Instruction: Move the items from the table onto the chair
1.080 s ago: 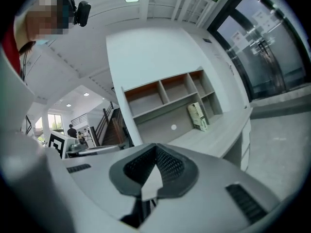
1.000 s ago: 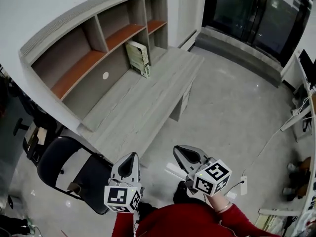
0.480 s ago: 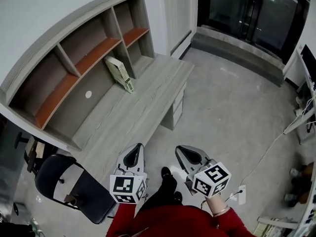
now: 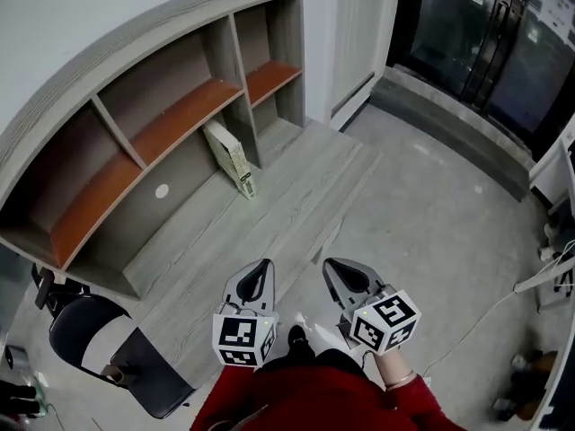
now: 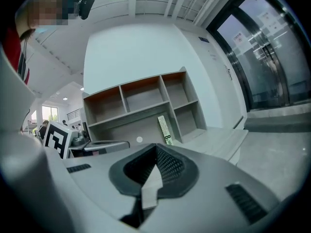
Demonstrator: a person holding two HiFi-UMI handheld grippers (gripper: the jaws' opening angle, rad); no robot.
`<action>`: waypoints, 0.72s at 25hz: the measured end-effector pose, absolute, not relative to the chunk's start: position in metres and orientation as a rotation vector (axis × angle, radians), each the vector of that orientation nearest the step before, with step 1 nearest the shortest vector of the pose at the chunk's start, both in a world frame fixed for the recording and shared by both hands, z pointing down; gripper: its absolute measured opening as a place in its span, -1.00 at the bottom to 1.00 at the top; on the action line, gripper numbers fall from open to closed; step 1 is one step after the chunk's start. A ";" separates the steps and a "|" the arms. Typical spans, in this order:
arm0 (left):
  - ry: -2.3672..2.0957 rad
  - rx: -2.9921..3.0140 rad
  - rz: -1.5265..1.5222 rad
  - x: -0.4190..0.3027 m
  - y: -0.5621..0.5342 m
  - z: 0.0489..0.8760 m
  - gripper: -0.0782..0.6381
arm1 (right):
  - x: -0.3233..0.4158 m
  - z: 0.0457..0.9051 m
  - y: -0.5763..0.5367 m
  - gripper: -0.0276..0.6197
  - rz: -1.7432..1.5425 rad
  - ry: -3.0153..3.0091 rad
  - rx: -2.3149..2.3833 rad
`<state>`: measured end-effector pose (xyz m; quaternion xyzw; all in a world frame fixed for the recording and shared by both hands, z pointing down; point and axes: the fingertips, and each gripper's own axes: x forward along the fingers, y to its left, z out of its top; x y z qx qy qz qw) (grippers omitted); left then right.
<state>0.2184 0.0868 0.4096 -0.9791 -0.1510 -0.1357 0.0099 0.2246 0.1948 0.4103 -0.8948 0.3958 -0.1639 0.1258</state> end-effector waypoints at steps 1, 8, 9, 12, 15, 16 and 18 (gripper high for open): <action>-0.441 -3.066 -0.425 0.226 0.081 0.409 -0.76 | 0.234 0.411 0.193 -0.88 -0.489 1.163 -2.605; -0.277 -3.125 -0.483 0.264 0.060 0.420 -0.76 | 0.301 0.417 0.177 -0.88 -0.559 1.276 -2.577; -0.246 -3.128 -0.487 0.270 0.058 0.422 -0.76 | 0.312 0.417 0.174 -0.88 -0.560 1.299 -2.568; -0.133 -3.125 -0.505 0.290 0.053 0.424 -0.76 | 0.345 0.418 0.165 -0.88 -0.562 1.399 -2.527; 0.027 -3.135 -0.508 0.315 0.046 0.423 -0.76 | 0.379 0.419 0.152 -0.88 -0.570 1.541 -2.463; 0.084 -3.140 -0.507 0.325 0.045 0.422 -0.76 | 0.390 0.417 0.149 -0.88 -0.575 1.585 -2.440; 0.190 -3.144 -0.504 0.346 0.046 0.418 -0.76 | 0.412 0.413 0.147 -0.88 -0.582 1.673 -2.399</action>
